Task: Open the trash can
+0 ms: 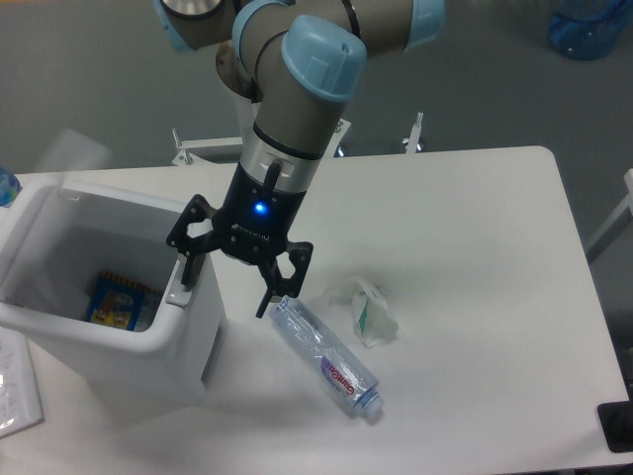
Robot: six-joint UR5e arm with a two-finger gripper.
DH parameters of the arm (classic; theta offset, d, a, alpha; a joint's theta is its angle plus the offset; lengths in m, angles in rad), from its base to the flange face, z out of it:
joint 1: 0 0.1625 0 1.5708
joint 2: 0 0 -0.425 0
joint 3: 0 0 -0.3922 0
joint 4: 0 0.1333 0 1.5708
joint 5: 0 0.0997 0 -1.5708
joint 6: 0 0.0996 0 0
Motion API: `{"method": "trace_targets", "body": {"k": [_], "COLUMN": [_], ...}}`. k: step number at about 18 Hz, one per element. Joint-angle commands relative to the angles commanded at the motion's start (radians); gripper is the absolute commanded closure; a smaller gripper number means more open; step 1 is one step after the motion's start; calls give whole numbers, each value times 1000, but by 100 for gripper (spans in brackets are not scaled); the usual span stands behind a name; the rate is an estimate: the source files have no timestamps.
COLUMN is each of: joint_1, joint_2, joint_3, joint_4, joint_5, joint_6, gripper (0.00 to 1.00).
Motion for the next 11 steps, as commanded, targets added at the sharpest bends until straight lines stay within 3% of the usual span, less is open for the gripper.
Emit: {"method": "trace_targets", "body": {"k": [4,8,11], "joint_1": [0,18,67], "joint_2": [8,5,-9], "joint_3": [9,60,104], "joint_4": [-5,-3,34], "joint_5": [0,0,35], "joint_6": [-3,3,12], "gripper": [0,0,0]}}
